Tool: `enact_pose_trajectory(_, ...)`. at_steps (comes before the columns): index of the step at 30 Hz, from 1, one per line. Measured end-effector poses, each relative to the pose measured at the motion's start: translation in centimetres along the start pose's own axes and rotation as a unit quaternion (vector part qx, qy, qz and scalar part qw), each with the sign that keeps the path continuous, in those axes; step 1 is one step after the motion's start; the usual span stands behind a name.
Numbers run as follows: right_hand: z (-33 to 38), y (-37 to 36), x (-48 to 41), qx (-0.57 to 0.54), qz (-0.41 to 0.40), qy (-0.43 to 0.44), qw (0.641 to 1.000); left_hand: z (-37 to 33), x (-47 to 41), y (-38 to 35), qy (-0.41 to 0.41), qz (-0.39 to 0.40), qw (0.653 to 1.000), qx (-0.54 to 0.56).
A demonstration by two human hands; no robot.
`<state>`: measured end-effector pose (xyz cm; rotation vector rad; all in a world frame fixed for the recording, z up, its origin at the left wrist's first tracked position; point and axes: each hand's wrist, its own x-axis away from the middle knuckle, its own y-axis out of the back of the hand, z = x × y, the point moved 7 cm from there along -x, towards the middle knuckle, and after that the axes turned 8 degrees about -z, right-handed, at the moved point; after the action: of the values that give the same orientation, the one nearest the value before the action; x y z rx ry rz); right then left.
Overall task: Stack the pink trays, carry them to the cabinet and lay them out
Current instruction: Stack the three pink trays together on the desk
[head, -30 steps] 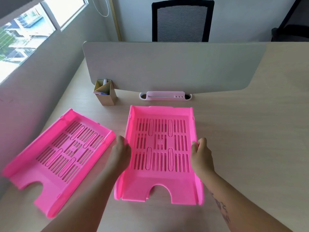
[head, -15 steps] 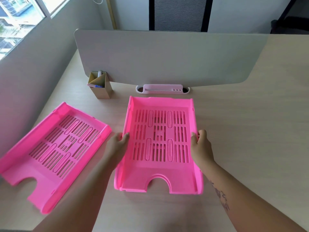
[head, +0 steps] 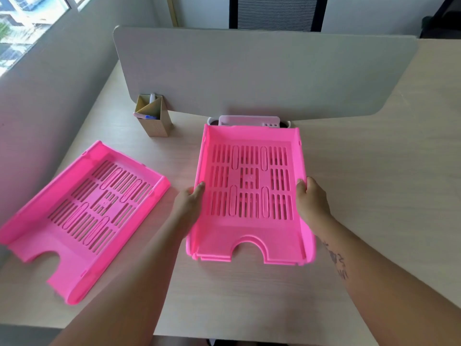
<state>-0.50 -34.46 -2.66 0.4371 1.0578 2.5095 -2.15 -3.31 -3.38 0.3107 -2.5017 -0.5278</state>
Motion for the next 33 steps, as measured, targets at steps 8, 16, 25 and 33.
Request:
enact_pose_trajectory(8,2.6,1.7,-0.9,0.073,-0.031,0.043,0.996,-2.0,-0.3,3.4,-0.129,-0.010,0.987,-0.098)
enact_pose_trajectory(16,20.7,-6.5,7.4,0.041,-0.067,0.310,0.947,0.4,-1.1,21.5,-0.130,-0.256,0.944,-0.160)
enact_pose_trajectory(25,23.9,-21.5,19.0,-0.104,0.118,0.142,0.977,9.8,-5.0,35.5,-0.025,-0.291,0.908,-0.299)
enact_pose_trajectory(33,19.3,-27.9,20.4,-0.106,0.141,-0.087,0.981,14.9,-9.8,37.8,0.024,-0.223,0.908,-0.354)
